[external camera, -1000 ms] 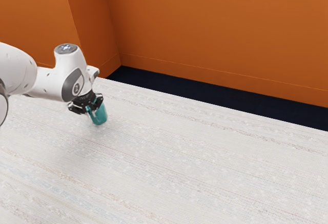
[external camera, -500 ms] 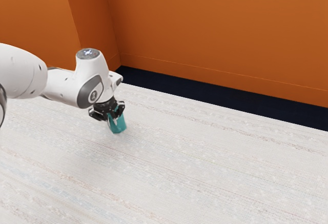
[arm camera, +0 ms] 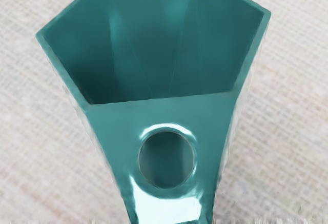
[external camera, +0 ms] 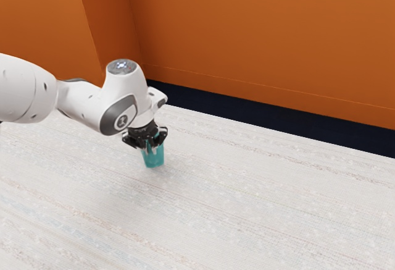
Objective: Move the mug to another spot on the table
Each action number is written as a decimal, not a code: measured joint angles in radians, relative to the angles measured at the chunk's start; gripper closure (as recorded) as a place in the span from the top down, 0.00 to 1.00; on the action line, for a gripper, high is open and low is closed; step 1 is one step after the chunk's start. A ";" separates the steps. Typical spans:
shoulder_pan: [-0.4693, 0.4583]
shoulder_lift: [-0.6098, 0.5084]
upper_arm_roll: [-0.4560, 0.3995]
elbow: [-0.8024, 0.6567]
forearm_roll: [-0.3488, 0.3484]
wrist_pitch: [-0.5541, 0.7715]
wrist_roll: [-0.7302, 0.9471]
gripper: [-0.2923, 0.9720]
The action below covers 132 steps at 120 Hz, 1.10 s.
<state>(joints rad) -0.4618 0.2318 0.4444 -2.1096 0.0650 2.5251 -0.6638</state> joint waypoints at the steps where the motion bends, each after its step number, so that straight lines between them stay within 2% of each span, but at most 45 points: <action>1: -0.002 -0.002 0.000 -0.002 0.001 0.000 0.000 0.18; 36: -0.035 -0.019 -0.062 -0.041 0.018 0.003 -0.028 0.18; 92: -0.035 -0.060 -0.063 -0.156 0.018 0.003 -0.062 0.19; 113: -0.034 -0.068 -0.064 -0.163 0.007 0.004 -0.052 0.49; 132: -0.037 -0.081 -0.064 -0.164 0.004 -0.001 -0.044 0.63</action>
<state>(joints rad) -0.4984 0.1511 0.3803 -2.2736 0.0686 2.5239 -0.7080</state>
